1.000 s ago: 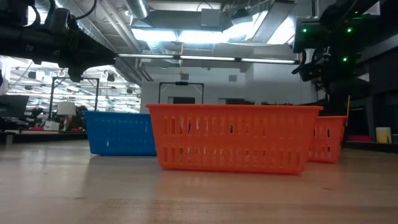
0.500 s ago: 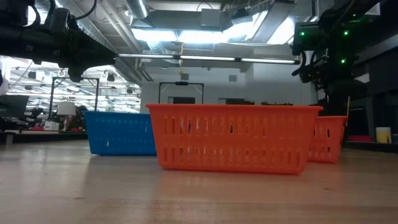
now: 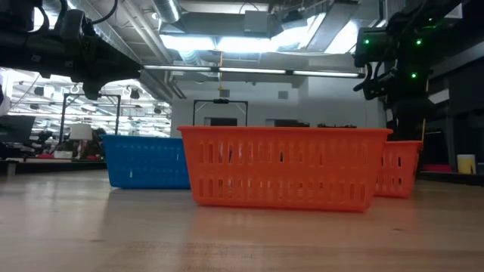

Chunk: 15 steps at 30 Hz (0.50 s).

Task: Stack baskets by color
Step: Stack the left black bin on top of the right black bin

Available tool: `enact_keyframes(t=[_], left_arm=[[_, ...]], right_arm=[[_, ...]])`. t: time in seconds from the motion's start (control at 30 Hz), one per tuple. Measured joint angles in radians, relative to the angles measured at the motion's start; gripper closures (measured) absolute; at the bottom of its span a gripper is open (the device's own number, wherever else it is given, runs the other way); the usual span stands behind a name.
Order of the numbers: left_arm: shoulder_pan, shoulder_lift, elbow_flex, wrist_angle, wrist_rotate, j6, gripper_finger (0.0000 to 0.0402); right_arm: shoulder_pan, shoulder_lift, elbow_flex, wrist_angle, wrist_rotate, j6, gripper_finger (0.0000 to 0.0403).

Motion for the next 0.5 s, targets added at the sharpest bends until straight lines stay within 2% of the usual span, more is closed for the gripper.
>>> enact_keyframes(t=[0.07,0.23,0.3,0.4,0.5], left_arm=[[0.000,0.000,0.000,0.000,0.000,0.000,0.0303],[0.000,0.000,0.000,0.000,0.000,0.000,0.0303],[0.000,0.000,0.000,0.000,0.000,0.001,0.0303],[0.000,0.000,0.000,0.000,0.000,0.001,0.0303],[0.000,0.000,0.000,0.000,-0.001,0.006,0.0303]], right_arm=[[0.002,0.000,0.000,0.003,-0.063,0.056,0.0201],[0.033,0.001,0.000,0.021,-0.394,0.023,0.0204],[0.040,0.015,0.002,0.024,-0.405,0.023,0.0210],[0.036,0.069,0.002,0.027,-0.342,0.055,0.0222],[0.032,0.149,0.002,0.027,-0.332,0.060,0.0232]])
